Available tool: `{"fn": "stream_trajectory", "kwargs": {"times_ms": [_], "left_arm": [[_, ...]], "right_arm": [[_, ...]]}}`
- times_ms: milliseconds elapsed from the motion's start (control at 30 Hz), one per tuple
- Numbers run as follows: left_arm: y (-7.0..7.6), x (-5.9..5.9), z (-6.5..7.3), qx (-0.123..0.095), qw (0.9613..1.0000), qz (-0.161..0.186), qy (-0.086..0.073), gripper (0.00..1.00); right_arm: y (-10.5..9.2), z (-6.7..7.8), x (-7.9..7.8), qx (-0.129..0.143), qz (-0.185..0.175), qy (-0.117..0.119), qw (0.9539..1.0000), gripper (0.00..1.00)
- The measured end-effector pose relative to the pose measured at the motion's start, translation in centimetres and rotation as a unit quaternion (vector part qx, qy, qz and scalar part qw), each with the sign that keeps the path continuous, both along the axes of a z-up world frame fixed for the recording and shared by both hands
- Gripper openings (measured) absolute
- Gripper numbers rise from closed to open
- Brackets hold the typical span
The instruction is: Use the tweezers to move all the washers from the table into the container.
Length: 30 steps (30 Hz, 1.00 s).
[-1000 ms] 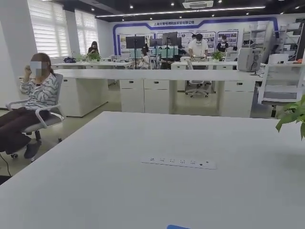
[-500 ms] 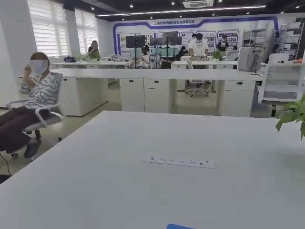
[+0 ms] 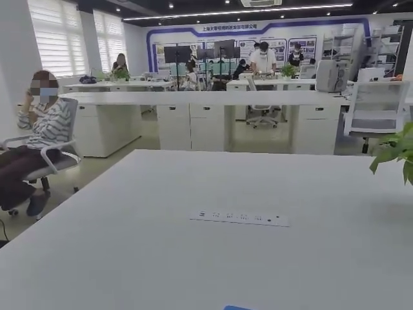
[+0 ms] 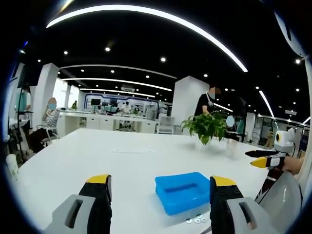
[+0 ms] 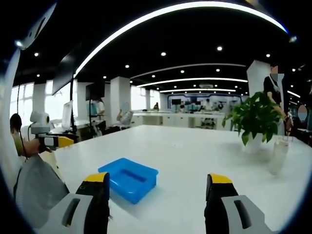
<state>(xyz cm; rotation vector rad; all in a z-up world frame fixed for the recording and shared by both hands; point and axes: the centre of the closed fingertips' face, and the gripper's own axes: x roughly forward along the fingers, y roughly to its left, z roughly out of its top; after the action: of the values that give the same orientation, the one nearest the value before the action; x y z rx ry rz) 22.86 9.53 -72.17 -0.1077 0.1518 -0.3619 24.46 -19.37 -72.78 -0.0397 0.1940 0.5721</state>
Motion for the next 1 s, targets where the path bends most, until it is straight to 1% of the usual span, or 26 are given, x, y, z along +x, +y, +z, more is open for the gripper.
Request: {"fn": "stream_trajectory", "kwargs": {"times_ms": [67, 100, 133, 200, 267, 367, 433, 467, 500, 533, 567, 633, 667, 700, 733, 767, 800, 833, 867, 900, 933, 967, 1000], "left_arm": [[0.0, 0.1, 0.3, 0.010, 0.9999, 0.008, -0.008, 0.87], [0.0, 0.1, 0.2, 0.018, 0.9998, 0.009, -0.007, 0.87], [0.0, 0.1, 0.1, 0.021, 0.9997, 0.008, -0.005, 0.87], [0.0, 0.1, 0.1, 0.020, 0.9998, 0.005, -0.005, 0.87], [-0.1, 0.1, 0.1, 0.014, 0.9999, 0.001, -0.002, 0.87], [-0.1, 0.1, 0.0, 0.010, 0.9999, 0.001, 0.003, 0.87], [-0.1, 0.1, 0.0, 0.020, 0.9998, 0.000, 0.003, 0.89], [-0.1, 0.1, -0.1, 0.022, 0.9997, -0.002, 0.007, 0.90], [-0.2, 0.1, -0.4, 0.022, 0.9997, -0.005, 0.013, 0.92], [-0.4, 0.1, -0.7, 0.021, 0.9995, -0.011, 0.023, 0.92], [-0.5, 0.0, -0.8, 0.020, 0.9993, -0.017, 0.026, 0.91], [-0.7, -0.2, -1.4, 0.021, 0.9983, -0.032, 0.045, 0.89], [-1.0, -0.3, -1.7, 0.020, 0.9975, -0.041, 0.054, 0.88], [-1.2, -0.6, -2.3, 0.021, 0.9958, -0.052, 0.072, 0.86], [-1.4, -0.7, -2.5, 0.024, 0.9947, -0.059, 0.080, 0.85], [-1.7, -0.9, -3.0, 0.035, 0.9926, -0.073, 0.090, 0.83], [-2.1, -1.0, -3.2, 0.041, 0.9910, -0.086, 0.095, 0.80], [-2.5, -1.3, -3.8, 0.052, 0.9873, -0.103, 0.109, 0.78], [-2.7, -1.6, -4.4, 0.065, 0.9839, -0.113, 0.122, 0.74], [-3.1, -1.8, -4.8, 0.073, 0.9805, -0.127, 0.131, 0.69], [-3.5, -2.0, -5.0, 0.075, 0.9779, -0.139, 0.136, 0.66], [-3.9, -2.1, -5.3, 0.077, 0.9753, -0.152, 0.140, 0.65], [-4.4, -2.3, -5.6, 0.081, 0.9707, -0.168, 0.152, 0.63]], "right_arm": [[-0.1, 0.2, 0.2, 0.000, -0.005, 0.007, 1.0000, 0.80], [-0.2, 0.1, 0.1, 0.001, -0.006, 0.006, 1.0000, 0.80], [-0.3, 0.0, 0.2, 0.001, -0.008, 0.006, 0.9999, 0.79], [-0.2, 0.2, 0.0, 0.001, -0.006, 0.006, 1.0000, 0.79], [0.0, 0.1, 0.1, 0.004, -0.006, 0.014, 0.9999, 0.80], [0.5, 0.8, 0.3, 0.002, -0.003, 0.011, 0.9999, 0.81], [1.2, 1.5, 0.6, -0.002, 0.003, 0.008, 1.0000, 0.83], [1.6, 1.8, 0.7, -0.004, 0.008, 0.005, 0.9999, 0.84], [2.1, 2.1, 0.9, -0.011, 0.021, -0.001, 0.9997, 0.83], [2.3, 2.2, 1.1, -0.017, 0.029, -0.005, 0.9994, 0.83], [3.2, 2.5, 1.2, -0.028, 0.043, -0.009, 0.9986, 0.83], [4.8, 2.9, 1.2, -0.038, 0.060, -0.014, 0.9974, 0.82], [5.2, 2.9, 1.3, -0.040, 0.065, -0.015, 0.9970, 0.82], [5.5, 2.8, 1.5, -0.043, 0.074, -0.015, 0.9962, 0.81], [5.8, 2.7, 1.5, -0.046, 0.081, -0.012, 0.9956, 0.80], [6.6, 2.4, 1.4, -0.052, 0.092, -0.007, 0.9944, 0.79], [7.0, 2.1, 1.3, -0.060, 0.100, -0.004, 0.9932, 0.78], [7.3, 1.7, 1.2, -0.070, 0.108, 0.000, 0.9917, 0.76], [7.6, 1.1, 1.2, -0.089, 0.118, 0.005, 0.9890, 0.75], [8.0, 0.7, 1.0, -0.099, 0.128, 0.011, 0.9868, 0.72], [8.5, 0.1, 0.8, -0.107, 0.142, 0.018, 0.9838, 0.69], [8.7, -0.4, 0.7, -0.111, 0.150, 0.023, 0.9822, 0.67], [9.2, -0.9, 0.4, -0.113, 0.164, 0.028, 0.9795, 0.65]]}}
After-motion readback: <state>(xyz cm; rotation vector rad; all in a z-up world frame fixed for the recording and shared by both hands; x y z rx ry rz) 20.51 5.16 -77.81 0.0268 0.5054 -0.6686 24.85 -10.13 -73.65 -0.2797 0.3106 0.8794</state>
